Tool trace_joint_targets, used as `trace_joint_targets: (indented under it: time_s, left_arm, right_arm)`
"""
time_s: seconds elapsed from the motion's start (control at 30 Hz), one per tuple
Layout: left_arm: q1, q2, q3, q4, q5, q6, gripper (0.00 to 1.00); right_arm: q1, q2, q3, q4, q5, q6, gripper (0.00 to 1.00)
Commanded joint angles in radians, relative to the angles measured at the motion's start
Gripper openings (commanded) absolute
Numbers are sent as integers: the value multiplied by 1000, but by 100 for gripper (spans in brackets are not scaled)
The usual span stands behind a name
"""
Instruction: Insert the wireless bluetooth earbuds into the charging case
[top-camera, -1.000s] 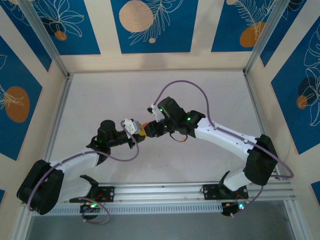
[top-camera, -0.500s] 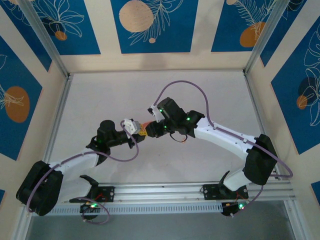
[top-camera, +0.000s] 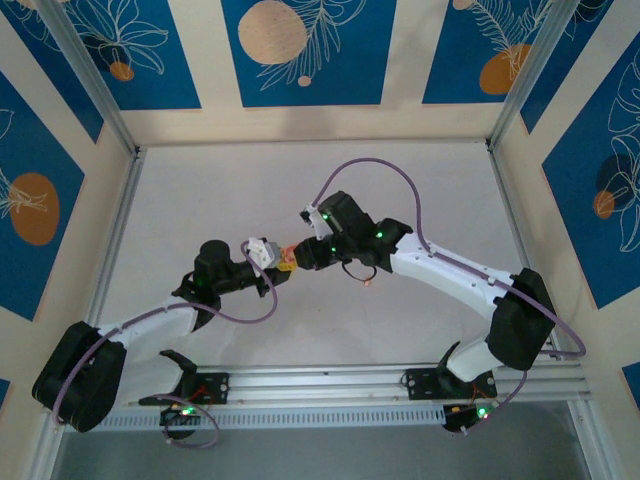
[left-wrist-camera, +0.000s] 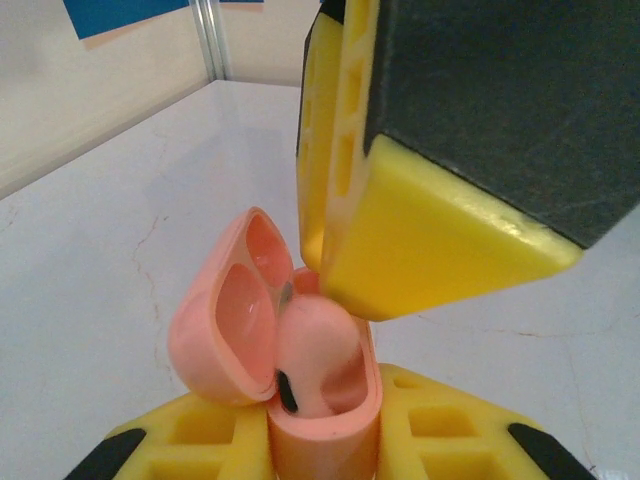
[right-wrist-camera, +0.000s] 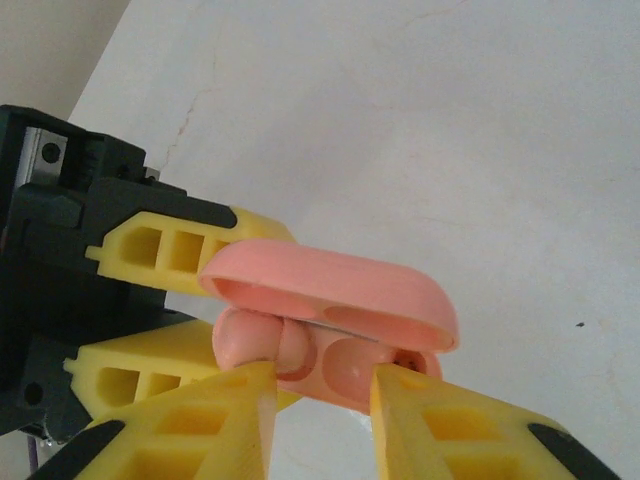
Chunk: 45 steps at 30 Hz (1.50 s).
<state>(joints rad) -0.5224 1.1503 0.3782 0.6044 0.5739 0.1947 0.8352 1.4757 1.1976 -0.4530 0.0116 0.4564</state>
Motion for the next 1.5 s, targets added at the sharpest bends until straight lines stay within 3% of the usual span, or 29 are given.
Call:
trace_joint_targets:
  time_s: [0.0, 0.4, 1.07, 1.27, 1.47]
  left_arm:
    - [-16, -27, 1, 4, 17, 32, 22]
    - [-17, -28, -1, -1, 18, 32, 22]
    - [-22, -41, -1, -6, 14, 34, 22]
    - [-22, -45, -2, -9, 10, 35, 22]
    - [-23, -41, -7, -14, -4, 40, 22]
  right_arm:
    - [-7, -23, -13, 29, -24, 7, 32]
    - [-18, -101, -61, 88, -87, -15, 32]
    - [-22, -4, -46, 111, -197, -4, 13]
    - [-24, -3, -44, 91, -185, -7, 13]
    - [-38, -78, -42, 49, -152, -22, 24]
